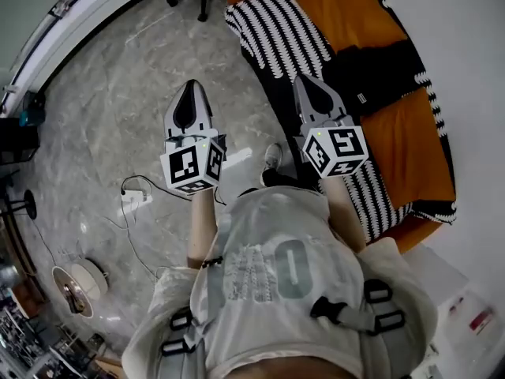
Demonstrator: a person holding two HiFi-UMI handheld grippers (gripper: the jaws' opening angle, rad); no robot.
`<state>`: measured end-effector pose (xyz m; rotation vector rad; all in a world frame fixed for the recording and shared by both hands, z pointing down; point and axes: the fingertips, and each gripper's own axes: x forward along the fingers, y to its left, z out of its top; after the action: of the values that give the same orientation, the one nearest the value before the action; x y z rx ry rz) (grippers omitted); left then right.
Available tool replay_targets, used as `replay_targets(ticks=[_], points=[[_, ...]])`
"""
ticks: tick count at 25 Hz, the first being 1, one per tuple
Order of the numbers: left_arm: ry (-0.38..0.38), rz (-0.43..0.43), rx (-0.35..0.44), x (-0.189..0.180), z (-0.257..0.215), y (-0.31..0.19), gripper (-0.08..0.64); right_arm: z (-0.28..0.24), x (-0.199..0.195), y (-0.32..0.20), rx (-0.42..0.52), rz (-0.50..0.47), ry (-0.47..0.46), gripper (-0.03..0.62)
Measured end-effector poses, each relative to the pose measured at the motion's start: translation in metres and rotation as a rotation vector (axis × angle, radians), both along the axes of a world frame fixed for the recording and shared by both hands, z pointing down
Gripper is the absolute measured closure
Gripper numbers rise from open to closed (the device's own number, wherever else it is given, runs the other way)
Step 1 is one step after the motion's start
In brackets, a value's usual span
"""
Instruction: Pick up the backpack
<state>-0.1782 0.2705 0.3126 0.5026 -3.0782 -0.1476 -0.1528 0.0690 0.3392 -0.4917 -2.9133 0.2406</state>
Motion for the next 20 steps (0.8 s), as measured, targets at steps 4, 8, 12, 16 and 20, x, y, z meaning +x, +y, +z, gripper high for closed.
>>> replay_targets(ticks=[4,8,12,16,20], points=[[-0.017,0.150,-0.003,-0.044,-0.009,-0.063,0.540,-0.005,-0.018,-0.060,-0.030,0.175,-0.012,0.584],[0.003,0.318,-0.040,-0.079,-0.007,-0.138,0.540,-0.016,-0.012,-0.105,0.070,0.317,-0.044,0.584],[-0.022,0.507,-0.017,-0.093,-0.018,-0.216,0.540,-0.024,0.001,-0.146,0.123,0.467,-0.051,0.584],[-0.044,0.768,-0.002,-0.084,-0.029,-0.307,0.540,-0.029,0.034,-0.203,0.097,0.743,-0.050,0.584],[-0.078,0.974,-0.007,-0.067,-0.042,-0.368,0.540,-0.039,0.071,-0.236,0.093,0.990,-0.060,0.584]])
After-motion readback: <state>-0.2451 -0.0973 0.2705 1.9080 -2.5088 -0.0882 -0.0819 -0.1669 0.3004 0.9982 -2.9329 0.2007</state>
